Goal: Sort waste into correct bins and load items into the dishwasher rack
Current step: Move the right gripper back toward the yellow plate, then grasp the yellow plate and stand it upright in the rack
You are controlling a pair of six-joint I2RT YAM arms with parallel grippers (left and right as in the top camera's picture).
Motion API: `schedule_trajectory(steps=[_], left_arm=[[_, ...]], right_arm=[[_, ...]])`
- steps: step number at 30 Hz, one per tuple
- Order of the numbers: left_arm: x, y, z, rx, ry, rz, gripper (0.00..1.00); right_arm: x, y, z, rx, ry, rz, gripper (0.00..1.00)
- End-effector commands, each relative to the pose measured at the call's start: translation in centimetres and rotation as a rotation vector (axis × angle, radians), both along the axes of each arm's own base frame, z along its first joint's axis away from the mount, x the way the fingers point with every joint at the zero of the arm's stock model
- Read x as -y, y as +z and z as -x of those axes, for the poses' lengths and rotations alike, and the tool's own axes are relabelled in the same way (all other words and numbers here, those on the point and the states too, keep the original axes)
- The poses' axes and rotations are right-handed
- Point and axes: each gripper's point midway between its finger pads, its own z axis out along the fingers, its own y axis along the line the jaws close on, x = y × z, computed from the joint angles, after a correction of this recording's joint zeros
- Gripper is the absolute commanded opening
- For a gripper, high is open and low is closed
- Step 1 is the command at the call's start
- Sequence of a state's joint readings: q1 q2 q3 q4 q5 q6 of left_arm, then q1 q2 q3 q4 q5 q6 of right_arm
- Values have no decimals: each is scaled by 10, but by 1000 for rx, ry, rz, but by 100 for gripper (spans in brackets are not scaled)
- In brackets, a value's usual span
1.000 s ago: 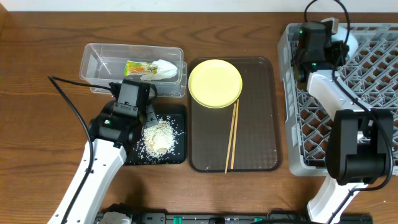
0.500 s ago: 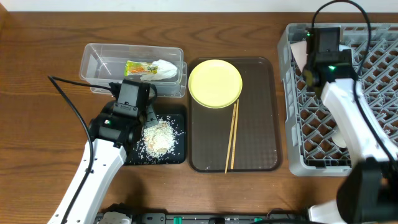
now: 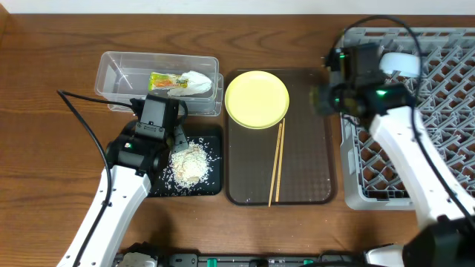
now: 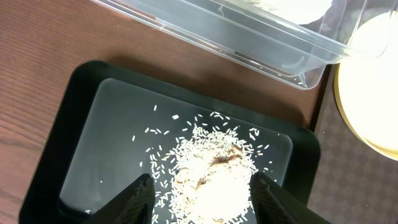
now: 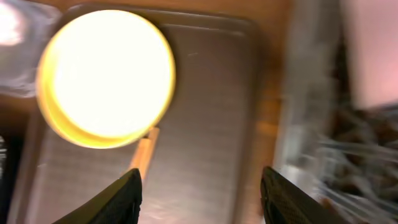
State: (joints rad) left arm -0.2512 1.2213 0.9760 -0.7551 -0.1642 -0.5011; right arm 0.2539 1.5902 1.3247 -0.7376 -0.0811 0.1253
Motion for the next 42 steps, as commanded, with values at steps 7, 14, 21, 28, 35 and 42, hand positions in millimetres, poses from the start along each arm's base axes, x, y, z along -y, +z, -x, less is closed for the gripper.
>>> schedule_trajectory(steps=[7, 14, 21, 28, 35, 42], left_arm=[[-4, 2, -1, 5, 20, -9, 53], [-4, 2, -1, 5, 20, -10, 53], [-4, 2, -1, 5, 20, -9, 53], [-4, 1, 0, 4, 20, -9, 53], [-4, 1, 0, 4, 20, -9, 53], [-4, 2, -1, 5, 20, -9, 53]], right_arm=[[-45, -85, -27, -135, -162, -94, 55], [-60, -147, -41, -195, -232, -119, 48], [-67, -152, -54, -154, -252, -151, 5], [-44, -94, -74, 2, -265, -133, 1], [16, 15, -63, 244, -223, 82, 1], [125, 102, -20, 380, -370, 489, 1]])
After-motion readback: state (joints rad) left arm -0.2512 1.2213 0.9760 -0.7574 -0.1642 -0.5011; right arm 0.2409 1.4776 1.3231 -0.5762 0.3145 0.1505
